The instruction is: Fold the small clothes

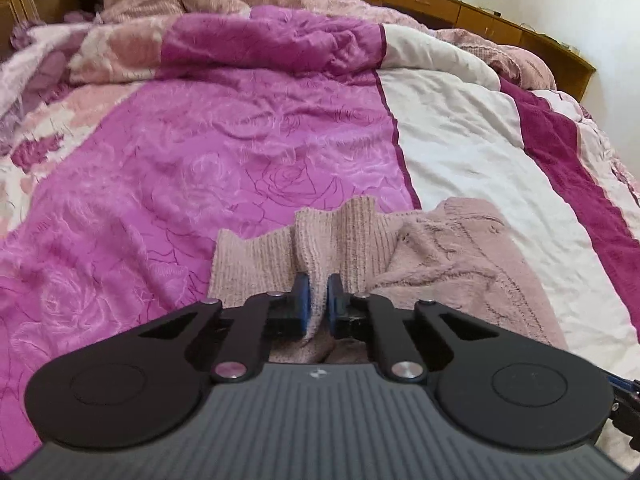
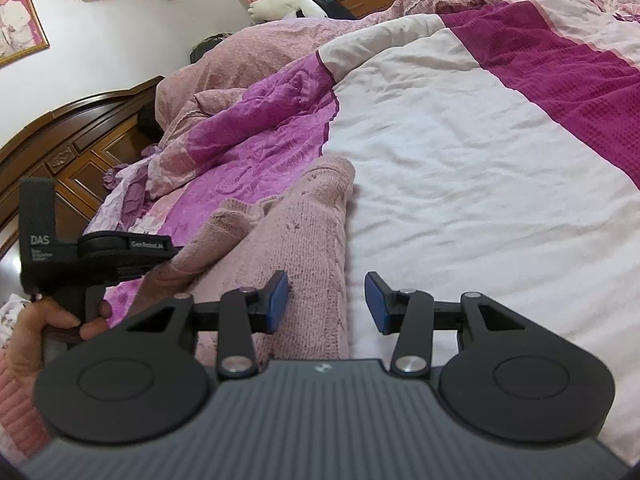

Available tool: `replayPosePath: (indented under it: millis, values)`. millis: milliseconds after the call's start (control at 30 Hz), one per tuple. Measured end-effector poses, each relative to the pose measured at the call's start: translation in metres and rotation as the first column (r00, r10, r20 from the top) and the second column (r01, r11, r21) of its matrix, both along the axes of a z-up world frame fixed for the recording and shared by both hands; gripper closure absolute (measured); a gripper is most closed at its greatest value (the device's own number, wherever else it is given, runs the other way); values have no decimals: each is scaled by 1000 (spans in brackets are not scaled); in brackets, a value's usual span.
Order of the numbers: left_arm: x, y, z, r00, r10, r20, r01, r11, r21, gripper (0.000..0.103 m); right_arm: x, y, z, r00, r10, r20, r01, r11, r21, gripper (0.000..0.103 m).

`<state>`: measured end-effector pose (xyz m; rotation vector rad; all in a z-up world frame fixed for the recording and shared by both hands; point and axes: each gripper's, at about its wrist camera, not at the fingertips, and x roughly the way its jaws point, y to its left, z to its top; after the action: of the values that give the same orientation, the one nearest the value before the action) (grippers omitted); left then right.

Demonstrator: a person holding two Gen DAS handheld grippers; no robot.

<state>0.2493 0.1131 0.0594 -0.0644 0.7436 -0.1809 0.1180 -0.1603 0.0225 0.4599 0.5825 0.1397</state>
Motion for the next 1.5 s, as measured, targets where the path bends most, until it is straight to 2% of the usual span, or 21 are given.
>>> replayPosePath:
  millis: [133, 200, 267, 333, 500, 600, 700, 767, 800, 833, 867, 967, 1067, 1167, 1233, 1333, 1500]
  values:
    - [-11, 5, 5, 984, 128, 123, -140, 985, 102, 97, 0, 0, 0, 1000, 7, 3, -7, 1000, -13, 56]
    - [-6, 11, -1, 977, 176, 124, -194, 968, 160, 97, 0, 0, 0, 1000, 11, 4, -11, 1000, -18, 57]
    - [2, 22, -12, 976, 205, 73, -216, 954, 208, 97, 1, -1, 0, 1000, 9, 0, -9, 1000, -16, 56]
    - [0, 35, -15, 974, 222, 45, -226, 959, 168, 97, 0, -2, 1, 1000, 9, -2, -9, 1000, -12, 56]
    - [-17, 53, 5, 977, 198, 86, -204, 976, 71, 96, 1, -5, 2, 1000, 1, -5, -1, 1000, -11, 56]
    - [-28, 53, 25, 985, 146, 95, -149, 989, 24, 96, 0, -5, 3, 1000, -5, -4, 5, 1000, -12, 56]
    - [-37, 42, 41, 994, 55, 97, -55, 998, 2, 93, 0, -5, 4, 1000, -16, -4, 16, 1000, -20, 56]
    - [-44, 30, 47, 995, -24, 95, 24, 1000, 1, 70, 0, -6, 4, 1000, -27, -9, 26, 999, -28, 56]
    - [-48, 22, 48, 994, -59, 94, 59, 998, 2, 63, 0, -7, 4, 999, -30, -13, 30, 999, -28, 55]
    - [-52, 15, 48, 992, -88, 92, 88, 996, 6, 53, 0, -7, 3, 999, -34, -17, 34, 999, -28, 49]
    - [-56, 7, 48, 988, -123, 89, 122, 992, 15, 51, -1, -8, 3, 999, -40, -16, 40, 999, -25, 47]
    - [-64, -11, 42, 976, -200, 86, 197, 979, 47, 51, -1, -9, 3, 999, -47, -12, 46, 999, -26, 45]
    - [-63, -30, 29, 964, -258, 67, 246, 958, 145, 51, -2, -10, 3, 999, -52, -13, 51, 998, -25, 45]
    - [-56, -41, 13, 962, -266, 56, 246, 941, 232, 51, -2, -11, 2, 998, -54, -15, 53, 998, -25, 45]
    - [-49, -40, 4, 965, -257, 57, 237, 943, 232, 51, -2, -12, 1, 998, -55, -18, 55, 998, -27, 45]
    - [-41, -34, 1, 974, -213, 81, 196, 964, 180, 91, -1, -12, 0, 998, -54, -24, 53, 998, -29, 45]
    - [-33, -7, 19, 990, -46, 131, 31, 992, 118, 92, 1, -10, 1, 999, -37, -18, 37, 999, -25, 45]
